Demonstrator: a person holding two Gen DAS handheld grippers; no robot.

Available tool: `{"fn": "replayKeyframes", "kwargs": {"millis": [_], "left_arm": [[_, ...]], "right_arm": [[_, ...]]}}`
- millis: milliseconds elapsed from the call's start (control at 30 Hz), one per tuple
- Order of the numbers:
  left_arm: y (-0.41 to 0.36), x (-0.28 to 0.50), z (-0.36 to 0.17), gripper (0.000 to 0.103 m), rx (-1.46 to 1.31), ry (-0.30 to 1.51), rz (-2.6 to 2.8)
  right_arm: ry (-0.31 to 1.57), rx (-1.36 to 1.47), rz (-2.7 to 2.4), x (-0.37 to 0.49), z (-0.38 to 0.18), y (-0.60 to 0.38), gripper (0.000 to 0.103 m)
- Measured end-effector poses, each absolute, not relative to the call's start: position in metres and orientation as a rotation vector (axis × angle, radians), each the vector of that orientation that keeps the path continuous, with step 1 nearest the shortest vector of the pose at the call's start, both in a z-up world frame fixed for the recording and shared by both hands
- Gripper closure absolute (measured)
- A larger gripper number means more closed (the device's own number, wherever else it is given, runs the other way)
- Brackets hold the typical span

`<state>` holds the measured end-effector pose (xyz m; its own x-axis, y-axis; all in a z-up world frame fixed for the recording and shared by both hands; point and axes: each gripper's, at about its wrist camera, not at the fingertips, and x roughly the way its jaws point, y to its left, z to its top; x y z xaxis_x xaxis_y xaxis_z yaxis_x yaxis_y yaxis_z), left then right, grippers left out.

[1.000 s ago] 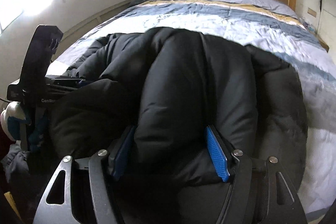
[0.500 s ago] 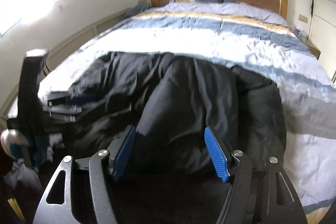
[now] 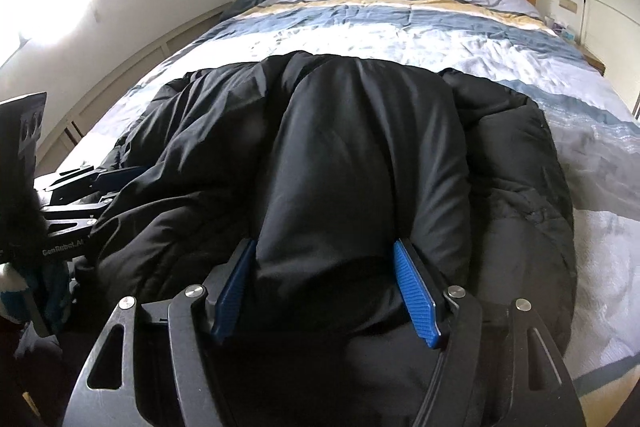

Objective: Fold large clothes

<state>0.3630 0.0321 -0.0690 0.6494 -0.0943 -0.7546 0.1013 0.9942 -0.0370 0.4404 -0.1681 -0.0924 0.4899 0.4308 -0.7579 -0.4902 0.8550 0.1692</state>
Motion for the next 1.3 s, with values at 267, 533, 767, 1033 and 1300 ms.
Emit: {"fn": "replayKeyframes", "kwargs": {"millis": [267,533,767,1033,1300], "left_arm": [[0.032,0.324,-0.042,0.059,0.036,0.817,-0.085],[0.034,0.268,-0.015,0.058,0.049,0.780,-0.079],[0.034,0.224,-0.001,0.055,0.061,0.762,-0.070],[0.045,0.230,0.016,0.055,0.054,0.733,-0.053],[0.060,0.298,0.012,0.054,-0.045,0.756,-0.049]], "right_arm": [[0.889,-0.078,0.542,0.402,-0.065,-0.190,0.034],[0.878,-0.084,0.485,0.340,-0.041,-0.228,0.033],[0.861,-0.061,0.447,0.293,-0.027,-0.249,0.032],[0.822,-0.064,0.463,0.294,-0.016,-0.237,0.032],[0.758,-0.039,0.491,0.363,-0.006,-0.198,0.031]]}}
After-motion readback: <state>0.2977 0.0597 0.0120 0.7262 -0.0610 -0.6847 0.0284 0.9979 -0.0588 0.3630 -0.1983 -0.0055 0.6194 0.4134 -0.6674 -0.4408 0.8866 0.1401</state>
